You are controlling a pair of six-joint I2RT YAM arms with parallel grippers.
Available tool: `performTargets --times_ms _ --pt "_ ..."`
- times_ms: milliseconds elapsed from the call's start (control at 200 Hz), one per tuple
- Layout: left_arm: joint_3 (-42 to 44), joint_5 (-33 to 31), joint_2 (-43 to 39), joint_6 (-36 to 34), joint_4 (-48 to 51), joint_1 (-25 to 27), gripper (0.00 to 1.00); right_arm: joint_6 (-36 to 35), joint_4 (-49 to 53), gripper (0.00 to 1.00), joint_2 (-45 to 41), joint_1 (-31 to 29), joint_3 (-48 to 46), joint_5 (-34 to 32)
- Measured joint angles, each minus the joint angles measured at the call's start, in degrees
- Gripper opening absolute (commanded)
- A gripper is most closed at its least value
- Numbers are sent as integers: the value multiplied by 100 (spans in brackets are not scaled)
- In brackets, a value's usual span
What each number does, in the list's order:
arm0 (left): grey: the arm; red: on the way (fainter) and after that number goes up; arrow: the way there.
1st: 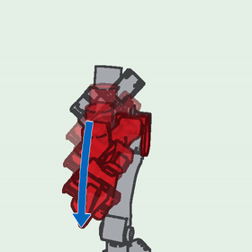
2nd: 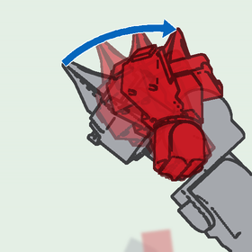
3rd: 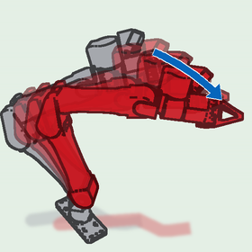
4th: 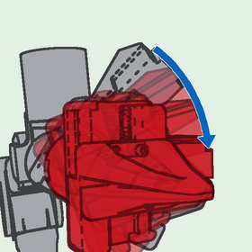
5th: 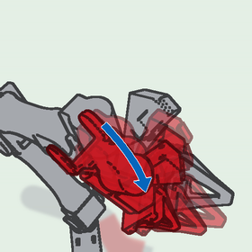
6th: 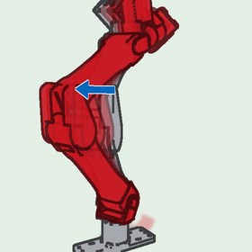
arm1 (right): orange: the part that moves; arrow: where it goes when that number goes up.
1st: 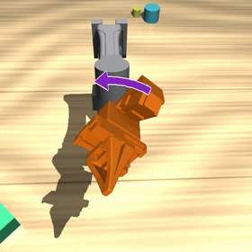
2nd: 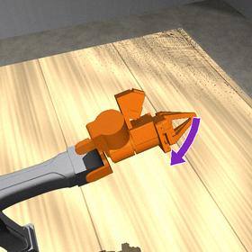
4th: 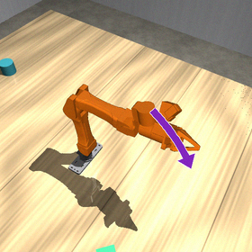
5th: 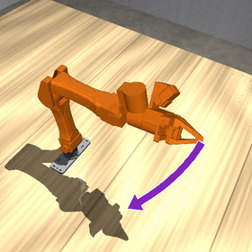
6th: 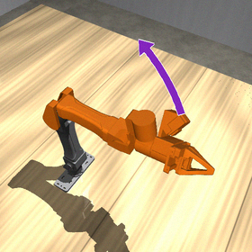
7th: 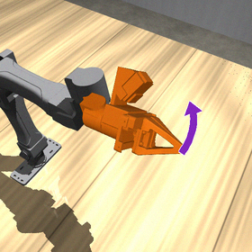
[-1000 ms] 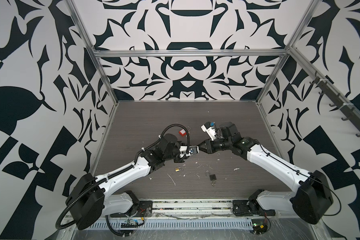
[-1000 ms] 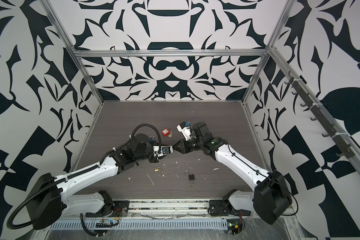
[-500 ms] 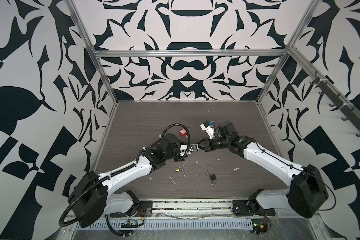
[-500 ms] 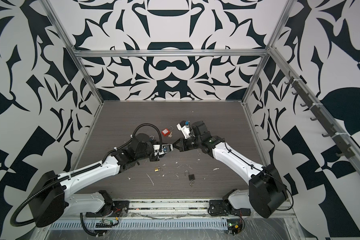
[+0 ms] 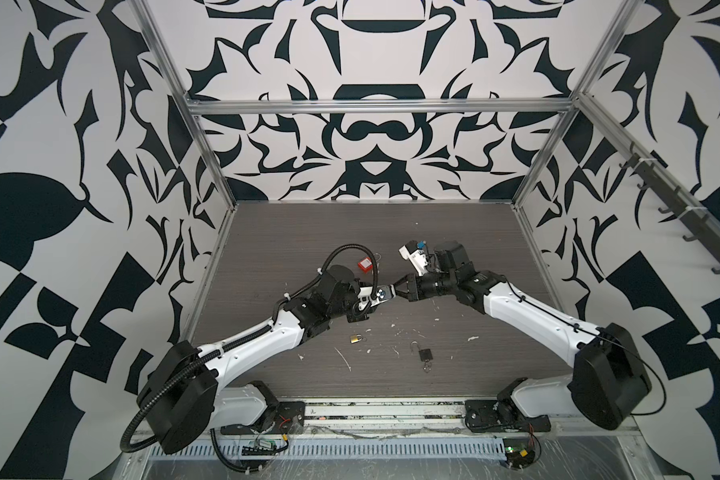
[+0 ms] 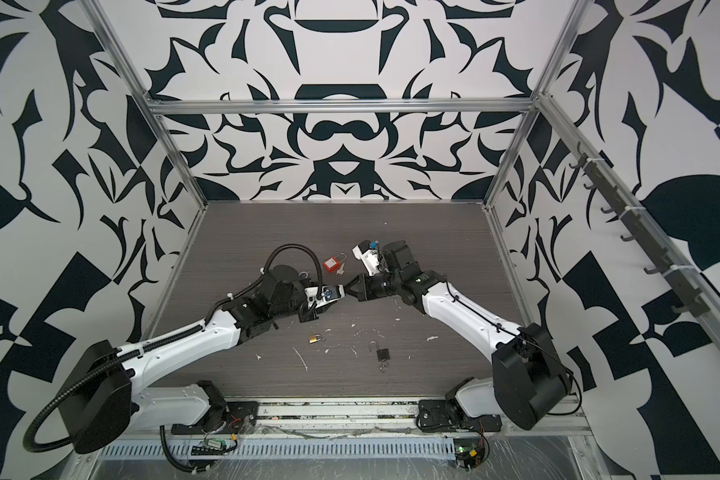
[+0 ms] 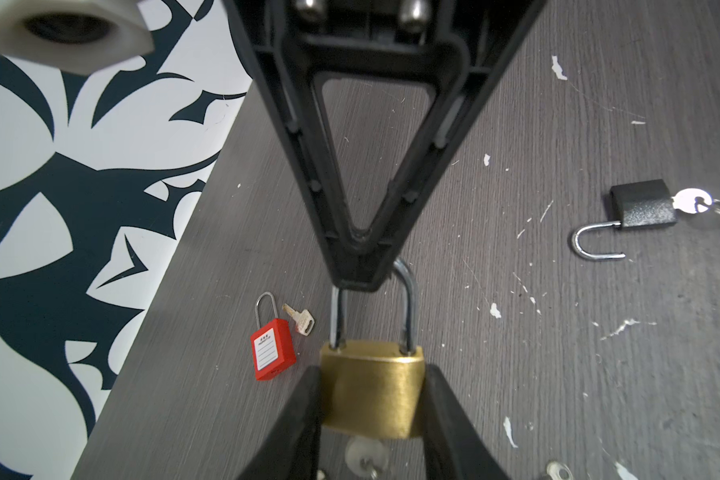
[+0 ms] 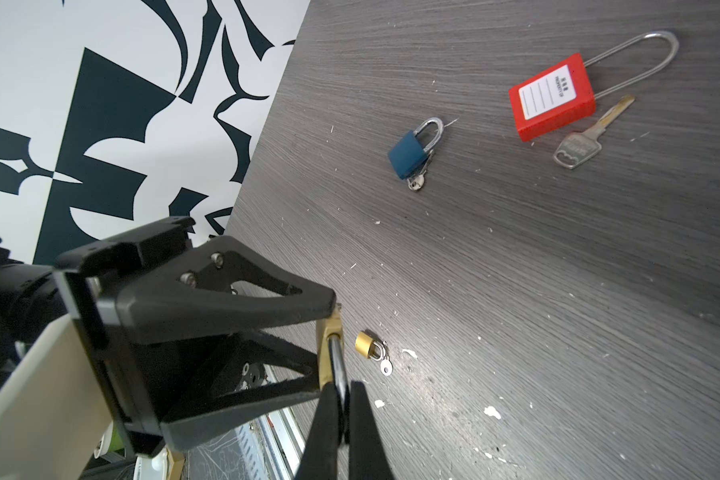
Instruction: Lock with the key
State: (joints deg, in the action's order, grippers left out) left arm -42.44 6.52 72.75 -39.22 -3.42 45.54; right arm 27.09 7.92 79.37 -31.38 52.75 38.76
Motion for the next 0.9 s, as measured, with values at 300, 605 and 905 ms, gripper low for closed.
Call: performTargets --times_ms 300,605,905 --pt "-146 4 260 111 131 -35 0 140 -98 0 192 0 -2 -42" --pt "-184 -9 382 374 247 -83 0 247 -483 0 437 -11 -127 -22" --pt "-308 7 549 629 286 -131 0 431 -1012 0 649 -42 -234 -31"
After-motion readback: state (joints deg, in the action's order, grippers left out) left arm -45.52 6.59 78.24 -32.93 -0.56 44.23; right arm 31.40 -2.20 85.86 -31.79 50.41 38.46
